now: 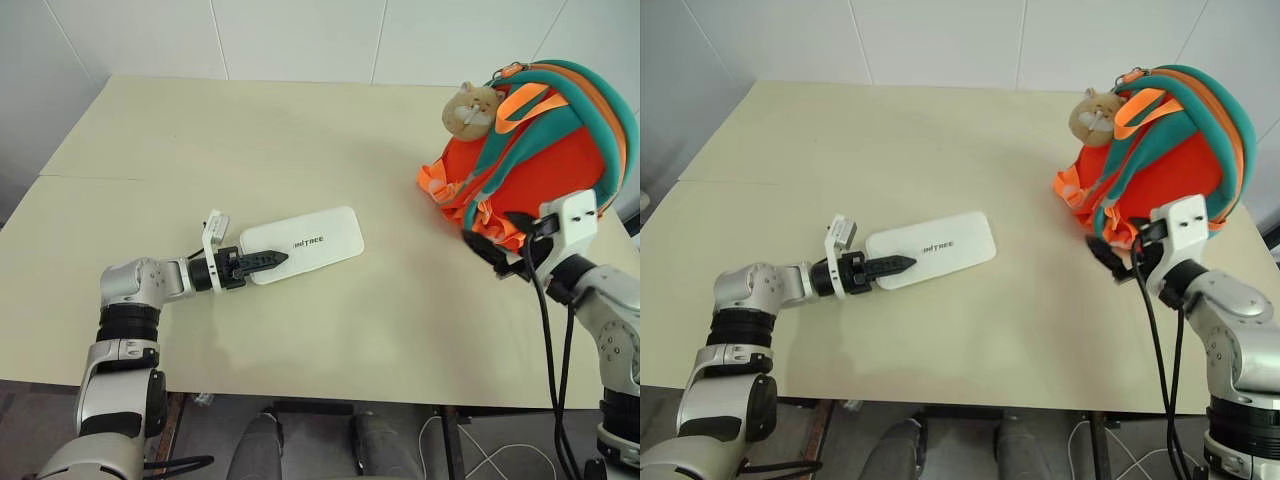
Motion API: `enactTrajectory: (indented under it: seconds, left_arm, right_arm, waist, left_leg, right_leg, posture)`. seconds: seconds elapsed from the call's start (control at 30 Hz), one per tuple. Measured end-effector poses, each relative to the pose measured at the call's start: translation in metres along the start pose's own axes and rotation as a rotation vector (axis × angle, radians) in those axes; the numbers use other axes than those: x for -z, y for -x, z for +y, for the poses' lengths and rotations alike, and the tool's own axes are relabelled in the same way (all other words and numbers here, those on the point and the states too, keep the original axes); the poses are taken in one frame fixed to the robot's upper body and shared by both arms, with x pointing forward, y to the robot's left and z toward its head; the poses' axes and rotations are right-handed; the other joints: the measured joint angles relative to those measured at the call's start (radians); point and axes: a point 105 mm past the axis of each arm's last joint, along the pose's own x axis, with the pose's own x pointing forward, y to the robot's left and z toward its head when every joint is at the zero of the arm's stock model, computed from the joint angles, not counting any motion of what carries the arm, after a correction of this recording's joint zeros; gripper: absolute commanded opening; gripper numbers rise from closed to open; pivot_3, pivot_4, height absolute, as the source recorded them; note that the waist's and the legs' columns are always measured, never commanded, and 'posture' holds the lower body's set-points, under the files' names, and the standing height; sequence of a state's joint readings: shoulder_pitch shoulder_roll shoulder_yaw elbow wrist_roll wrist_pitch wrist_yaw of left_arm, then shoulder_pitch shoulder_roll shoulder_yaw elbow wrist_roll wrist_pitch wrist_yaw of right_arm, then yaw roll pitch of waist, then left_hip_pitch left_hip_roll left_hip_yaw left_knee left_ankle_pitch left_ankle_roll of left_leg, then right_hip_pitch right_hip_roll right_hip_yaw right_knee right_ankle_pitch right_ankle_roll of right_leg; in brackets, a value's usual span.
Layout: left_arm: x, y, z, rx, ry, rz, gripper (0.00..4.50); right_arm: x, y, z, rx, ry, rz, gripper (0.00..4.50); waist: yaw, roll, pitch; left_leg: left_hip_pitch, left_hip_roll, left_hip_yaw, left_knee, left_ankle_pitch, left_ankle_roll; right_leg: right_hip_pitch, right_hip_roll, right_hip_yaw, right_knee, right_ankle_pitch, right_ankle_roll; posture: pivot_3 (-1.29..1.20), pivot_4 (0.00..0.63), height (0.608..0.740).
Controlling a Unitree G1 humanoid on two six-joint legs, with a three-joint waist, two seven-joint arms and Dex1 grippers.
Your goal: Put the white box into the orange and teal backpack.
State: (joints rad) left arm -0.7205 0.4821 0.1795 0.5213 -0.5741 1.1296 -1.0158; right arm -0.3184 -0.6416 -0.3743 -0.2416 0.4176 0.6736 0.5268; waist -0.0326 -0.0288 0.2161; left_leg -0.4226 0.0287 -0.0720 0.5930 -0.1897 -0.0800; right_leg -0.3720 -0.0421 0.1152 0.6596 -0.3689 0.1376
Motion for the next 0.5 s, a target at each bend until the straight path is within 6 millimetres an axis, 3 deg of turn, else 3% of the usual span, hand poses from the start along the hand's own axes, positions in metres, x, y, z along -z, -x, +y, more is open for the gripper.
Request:
enactTrajectory:
  seconds: [0.17, 0.3, 0.4, 0.5]
  left_arm:
    - [0.004, -0.005, 0.001, -0.001, -0.035, -0.018, 1.30]
    - [0.009, -0.005, -0.001, 0.008, -0.033, -0.042, 1.30]
    - [0.014, 0.002, -0.002, 0.007, -0.022, -0.066, 1.30]
    - [0.017, 0.008, -0.002, -0.013, -0.027, -0.102, 1.30]
  right_arm:
    - [-0.025, -0.035, -0.015, 0.095, -0.030, -0.107, 4.50]
    - [-0.032, -0.075, -0.008, 0.065, -0.046, -0.126, 4.50]
    - [-0.033, -0.097, -0.014, 0.091, -0.015, -0.120, 4.50]
    - [-0.032, -0.110, -0.016, 0.104, -0.001, -0.141, 3.91]
  waist:
    - [-0.002, 0.000, 0.000]
    - [-0.005, 0.000, 0.000]
    - [-0.008, 0.000, 0.000]
    - [-0.015, 0.000, 0.000]
  left_leg:
    - [0.001, 0.000, 0.000, 0.001, 0.002, 0.001]
    - [0.001, 0.000, 0.000, 0.000, 0.002, 0.001]
    - [0.000, 0.000, 0.001, -0.002, 0.002, 0.001]
    - [0.000, 0.001, 0.001, -0.003, 0.002, 0.000]
  right_leg:
    - [0.001, 0.000, 0.000, 0.000, 0.002, 0.000]
    - [0.000, 0.000, 0.000, 0.000, 0.003, 0.000]
    - [-0.001, 0.000, 0.000, -0.001, 0.002, 0.000]
    - [-0.001, 0.000, 0.000, -0.002, 0.002, 0.000]
  posture:
    - [0.00, 0.150, 0.740]
    - [0.00, 0.150, 0.740]
    - [0.00, 0.150, 0.740]
    - [0.00, 0.150, 0.740]
